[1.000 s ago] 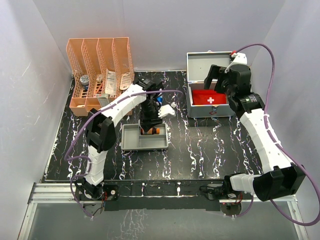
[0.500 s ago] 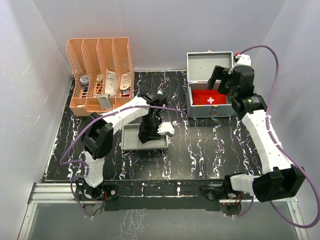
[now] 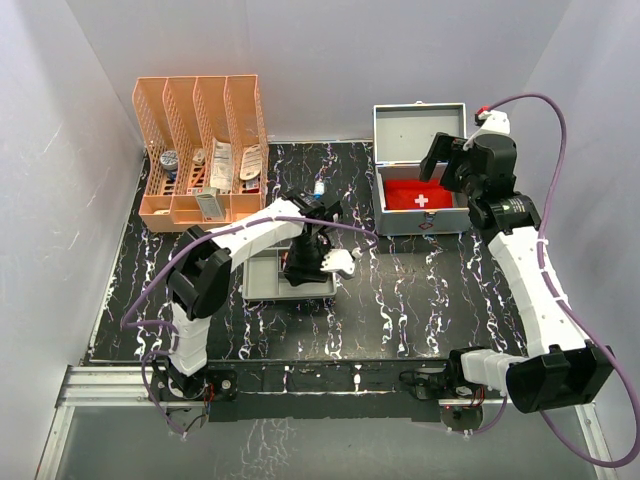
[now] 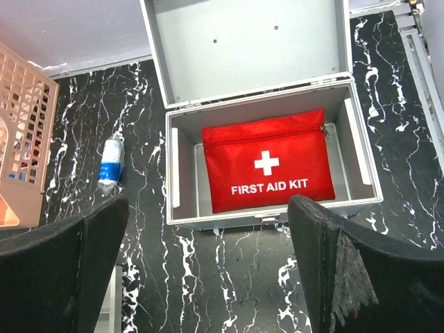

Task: Organize the medicine kit
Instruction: Place the pill bottle in the medicine box compartment.

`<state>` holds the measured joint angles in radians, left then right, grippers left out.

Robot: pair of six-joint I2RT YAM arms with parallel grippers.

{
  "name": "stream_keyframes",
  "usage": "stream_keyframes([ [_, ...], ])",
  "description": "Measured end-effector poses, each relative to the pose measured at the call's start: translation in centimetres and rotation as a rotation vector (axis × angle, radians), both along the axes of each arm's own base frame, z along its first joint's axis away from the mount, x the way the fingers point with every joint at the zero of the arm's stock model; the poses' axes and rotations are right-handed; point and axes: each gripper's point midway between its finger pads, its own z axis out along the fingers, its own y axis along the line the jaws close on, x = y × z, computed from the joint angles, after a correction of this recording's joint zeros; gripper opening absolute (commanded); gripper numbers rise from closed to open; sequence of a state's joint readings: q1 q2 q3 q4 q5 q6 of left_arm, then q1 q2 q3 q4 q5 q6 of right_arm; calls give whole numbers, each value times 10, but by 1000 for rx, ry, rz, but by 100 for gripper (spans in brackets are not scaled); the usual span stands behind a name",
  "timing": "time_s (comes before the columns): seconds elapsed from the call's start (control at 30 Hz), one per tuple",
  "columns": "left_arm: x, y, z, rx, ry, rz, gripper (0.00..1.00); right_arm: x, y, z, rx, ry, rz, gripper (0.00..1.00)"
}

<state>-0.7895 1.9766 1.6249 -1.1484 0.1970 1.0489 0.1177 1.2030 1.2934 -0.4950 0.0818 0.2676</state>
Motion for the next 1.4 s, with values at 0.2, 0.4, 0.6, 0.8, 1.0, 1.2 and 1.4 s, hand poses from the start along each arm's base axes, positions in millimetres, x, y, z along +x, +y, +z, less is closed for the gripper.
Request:
stream_keyframes([
  [0.2, -5, 0, -5, 13, 9, -39, 0, -4, -6, 6, 1, -16, -13, 98],
  [0.4, -9, 1, -16, 50, 27, -72, 0, -7, -9, 2, 0, -8, -22, 98],
  [0.6, -7, 5, -26, 99, 32, -72, 0, -10, -12, -2, 0, -3, -29, 98],
  [0.8, 2, 4, -30, 131, 11, -49, 0, -12, -15, -6, 0, 6, -34, 98],
  [1.0, 4, 4, -28, 155, 12, -20, 0, -11, -18, -5, 1, 2, -42, 98],
  [1.2, 3, 3, -21, 167, 17, 26, 0, -11, -20, -5, 3, 0, -43, 98],
  [1.4, -1, 5, -20, 184, 26, 64, 0, -10, -20, -5, 8, 0, -34, 98],
])
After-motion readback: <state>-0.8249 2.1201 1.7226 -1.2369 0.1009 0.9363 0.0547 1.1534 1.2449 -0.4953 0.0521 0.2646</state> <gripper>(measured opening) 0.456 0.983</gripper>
